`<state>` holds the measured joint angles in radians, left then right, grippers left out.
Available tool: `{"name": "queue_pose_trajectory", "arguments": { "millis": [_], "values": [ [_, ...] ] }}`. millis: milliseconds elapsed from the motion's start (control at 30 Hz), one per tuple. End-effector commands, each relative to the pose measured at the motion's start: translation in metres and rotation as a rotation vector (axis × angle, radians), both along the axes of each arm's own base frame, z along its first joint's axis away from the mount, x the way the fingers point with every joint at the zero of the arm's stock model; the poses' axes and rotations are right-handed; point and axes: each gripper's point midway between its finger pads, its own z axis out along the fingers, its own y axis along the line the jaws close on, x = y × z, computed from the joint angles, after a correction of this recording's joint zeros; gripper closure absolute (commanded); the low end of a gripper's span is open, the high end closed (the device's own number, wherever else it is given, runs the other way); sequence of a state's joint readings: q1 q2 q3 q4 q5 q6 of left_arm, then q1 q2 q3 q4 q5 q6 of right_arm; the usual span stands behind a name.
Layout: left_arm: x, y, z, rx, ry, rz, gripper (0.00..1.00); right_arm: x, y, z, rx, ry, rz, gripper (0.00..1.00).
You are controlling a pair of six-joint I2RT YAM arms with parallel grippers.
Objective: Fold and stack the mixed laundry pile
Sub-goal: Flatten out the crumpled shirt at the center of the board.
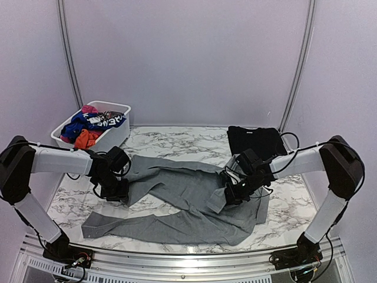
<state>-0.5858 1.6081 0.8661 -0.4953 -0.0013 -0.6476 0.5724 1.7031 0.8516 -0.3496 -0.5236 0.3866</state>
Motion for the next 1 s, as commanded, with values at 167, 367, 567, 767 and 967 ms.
{"name": "queue_pose_trajectory", "arguments": {
  "millis": [167, 367, 567, 767, 967],
  "values": [
    [-0.079, 0.024, 0.008, -0.114, 0.124, 0.202, 0.63, 0.023, -0.093, -0.023, -0.135, 0.099, -0.233, 1.00],
    [-0.043, 0.013, 0.075, -0.179, -0.134, 0.136, 0.54, 0.048, -0.088, -0.006, -0.099, 0.041, -0.159, 1.00],
    [0.034, -0.057, 0.103, -0.158, -0.246, -0.158, 0.60, 0.051, -0.052, 0.012, -0.078, -0.017, -0.035, 1.00],
    [0.091, -0.118, 0.075, -0.145, -0.224, -0.245, 0.71, 0.042, -0.038, 0.002, -0.126, -0.004, 0.007, 1.00],
    [0.079, -0.118, 0.018, -0.077, -0.089, -0.244, 0.76, 0.048, -0.045, 0.010, -0.148, -0.033, -0.018, 1.00]
  ]
}}
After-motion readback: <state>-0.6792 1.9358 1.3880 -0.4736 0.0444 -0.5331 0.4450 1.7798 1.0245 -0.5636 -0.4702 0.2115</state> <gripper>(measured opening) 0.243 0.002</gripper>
